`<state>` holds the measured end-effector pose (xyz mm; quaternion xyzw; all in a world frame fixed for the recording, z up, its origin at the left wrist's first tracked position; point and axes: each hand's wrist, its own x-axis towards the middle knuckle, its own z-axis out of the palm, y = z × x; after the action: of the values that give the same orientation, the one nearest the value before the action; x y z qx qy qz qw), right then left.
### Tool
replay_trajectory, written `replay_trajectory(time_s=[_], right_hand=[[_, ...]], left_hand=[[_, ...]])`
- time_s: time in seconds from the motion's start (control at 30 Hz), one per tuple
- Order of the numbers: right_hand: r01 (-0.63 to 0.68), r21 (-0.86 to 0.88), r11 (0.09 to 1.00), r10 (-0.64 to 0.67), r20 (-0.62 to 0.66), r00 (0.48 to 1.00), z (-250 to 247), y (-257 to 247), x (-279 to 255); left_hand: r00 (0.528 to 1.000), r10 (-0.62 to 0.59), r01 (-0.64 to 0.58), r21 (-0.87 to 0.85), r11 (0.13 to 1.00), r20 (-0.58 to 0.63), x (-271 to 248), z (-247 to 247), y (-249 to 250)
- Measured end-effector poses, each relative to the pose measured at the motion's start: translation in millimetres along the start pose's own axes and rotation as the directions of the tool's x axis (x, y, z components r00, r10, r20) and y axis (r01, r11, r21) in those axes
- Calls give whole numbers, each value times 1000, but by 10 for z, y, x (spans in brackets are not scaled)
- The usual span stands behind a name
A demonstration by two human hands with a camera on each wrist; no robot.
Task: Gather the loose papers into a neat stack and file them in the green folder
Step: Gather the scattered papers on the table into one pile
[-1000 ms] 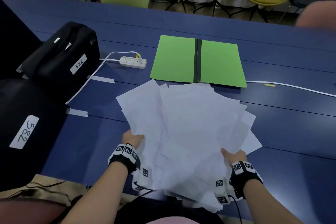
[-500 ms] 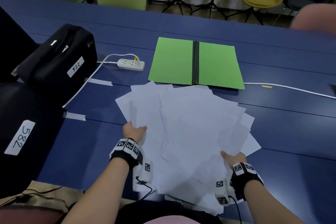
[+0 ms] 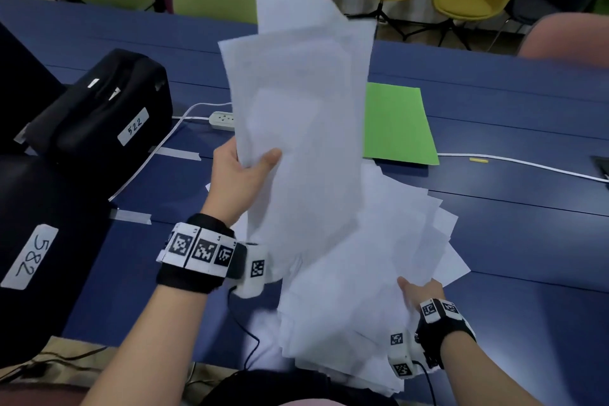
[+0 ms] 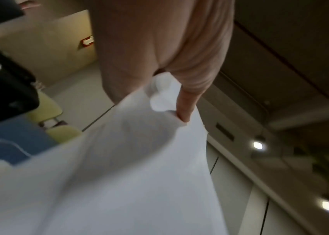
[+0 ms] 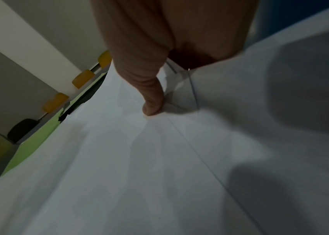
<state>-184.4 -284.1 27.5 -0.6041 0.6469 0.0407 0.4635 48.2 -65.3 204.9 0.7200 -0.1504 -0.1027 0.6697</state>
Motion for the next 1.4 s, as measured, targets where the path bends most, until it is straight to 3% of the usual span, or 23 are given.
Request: replay_trajectory(time_s=[0.07, 0.13, 0.2, 0.3, 0.37, 0.47, 0.57, 0.67, 0.73, 0.77, 0.83, 0.9, 1.03, 1.2, 1.3, 1.4], right_hand=[[-3, -3, 1000, 3, 9, 1000, -19, -3, -23], [-9, 13, 1000, 9, 20, 1000, -34, 1, -33], [-6, 34, 999, 5, 31, 1000, -38, 14, -37], [-39, 91, 995, 34, 59, 998, -73, 0, -33], [-99, 143, 985, 87, 89, 992, -66, 1, 19], [-173, 219, 960, 148, 127, 981, 71, 203, 429], [-165, 197, 966, 128, 184, 974, 108, -31, 91], [-64, 63, 996, 54, 143, 988, 151, -98, -12], [-62, 44, 997, 56, 128, 990, 174, -72, 52], [-66, 34, 997, 62, 120, 991, 182, -64, 67], [-72, 4, 997, 71, 112, 991, 191, -81, 44], [-72, 9, 997, 71, 88, 994, 204, -106, 25], [-94, 61, 994, 91, 60, 994, 244, -112, 36], [-19, 97, 995, 30, -115, 993, 279, -44, 134], [21, 88, 996, -7, -159, 987, 272, -50, 213], [37, 18, 999, -36, -68, 997, 268, -105, 150]], left_hand=[[998, -67, 67, -110, 992, 6, -10, 48, -6], [990, -139, 139, -111, 984, 9, 4, 98, -122], [976, -218, 218, -40, 975, -7, -8, 154, -315], [945, -313, 327, 207, 922, -99, -43, 258, -748], [905, -405, 426, 339, 839, -135, -101, 298, -1118], [794, -601, 573, 446, 688, -94, -206, 382, -1635], [725, -689, 585, 510, 631, 21, -277, 449, -1925], [733, -678, 537, 559, 632, 63, -274, 473, -2028], [793, -586, 532, 654, 537, -164, -219, 418, -2029], [786, -532, 585, 659, 473, -315, -193, 347, -2005], [695, -500, 715, 575, 398, -517, -180, 145, -1958], [653, -508, 752, 560, 347, -562, -149, -66, -2040], [717, -538, 635, 733, 244, -443, -79, -349, -2174], [745, -587, 545, 797, 262, -317, -128, -375, -2188], [796, -577, 437, 832, 343, -181, -161, -280, -2152], [864, -502, 375, 714, 591, -38, -193, -99, -2157]])
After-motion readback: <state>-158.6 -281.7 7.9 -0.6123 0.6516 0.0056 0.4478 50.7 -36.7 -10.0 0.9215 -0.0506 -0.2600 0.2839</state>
